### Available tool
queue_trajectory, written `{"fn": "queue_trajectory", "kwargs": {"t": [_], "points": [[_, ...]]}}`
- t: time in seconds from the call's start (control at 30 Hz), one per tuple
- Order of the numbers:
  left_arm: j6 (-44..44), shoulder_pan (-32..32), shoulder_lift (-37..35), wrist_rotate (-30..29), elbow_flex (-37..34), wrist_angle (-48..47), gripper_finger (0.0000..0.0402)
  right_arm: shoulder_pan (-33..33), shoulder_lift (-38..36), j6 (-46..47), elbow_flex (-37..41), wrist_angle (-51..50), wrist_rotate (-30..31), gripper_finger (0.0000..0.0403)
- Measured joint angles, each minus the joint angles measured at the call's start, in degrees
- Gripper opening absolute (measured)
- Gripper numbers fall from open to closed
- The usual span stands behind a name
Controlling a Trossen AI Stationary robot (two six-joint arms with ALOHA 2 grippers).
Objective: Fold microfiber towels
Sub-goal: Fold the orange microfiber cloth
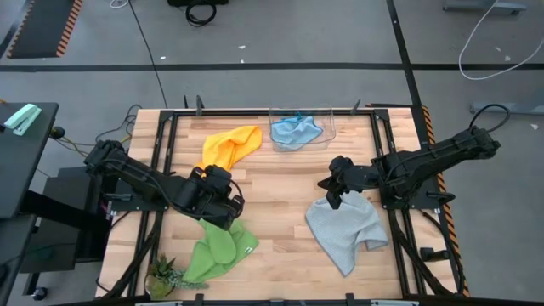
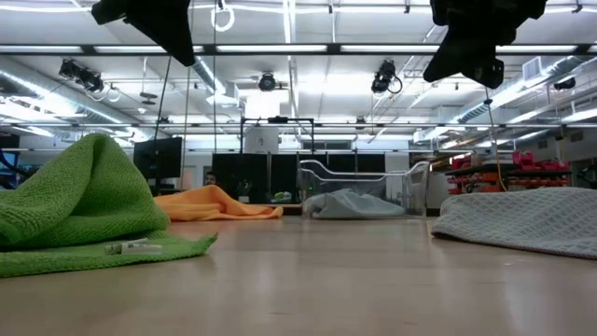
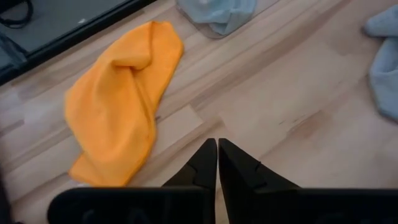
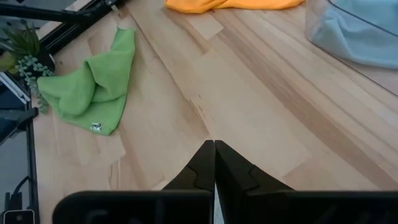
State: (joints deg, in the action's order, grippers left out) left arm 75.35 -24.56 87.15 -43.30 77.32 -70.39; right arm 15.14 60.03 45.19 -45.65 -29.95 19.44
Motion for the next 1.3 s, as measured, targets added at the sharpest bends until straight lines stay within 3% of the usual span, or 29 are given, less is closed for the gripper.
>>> {"fn": "queue_trajectory", "kwargs": {"t": [0.4,0.53,0.77,0.87,1.1,1.3], "points": [[-2.9,0.0,0.1,0.0,0.0,11.9,0.0031,1.0,0.0,-2.3,0.0,-0.1,-6.0,0.0011],[-2.4,0.1,1.1,0.8,0.0,10.0,0.0022,2.7,0.0,-2.8,0.0,0.0,-6.2,0.0011],[16.0,5.1,1.5,9.9,-0.1,-12.5,0.0011,2.9,0.0,-3.8,0.0,0.7,-4.8,0.0011],[14.7,8.6,1.5,15.3,-0.1,-19.6,0.0017,2.9,0.0,-4.0,0.0,1.7,-3.5,0.0011],[0.8,17.7,0.7,23.9,-7.6,-10.0,0.0063,2.9,0.0,-4.9,0.0,2.5,-3.4,0.0011],[2.1,24.9,-4.2,28.7,-18.8,-7.7,0.0091,3.0,0.0,-3.2,0.0,2.9,-3.4,0.0011]]}}
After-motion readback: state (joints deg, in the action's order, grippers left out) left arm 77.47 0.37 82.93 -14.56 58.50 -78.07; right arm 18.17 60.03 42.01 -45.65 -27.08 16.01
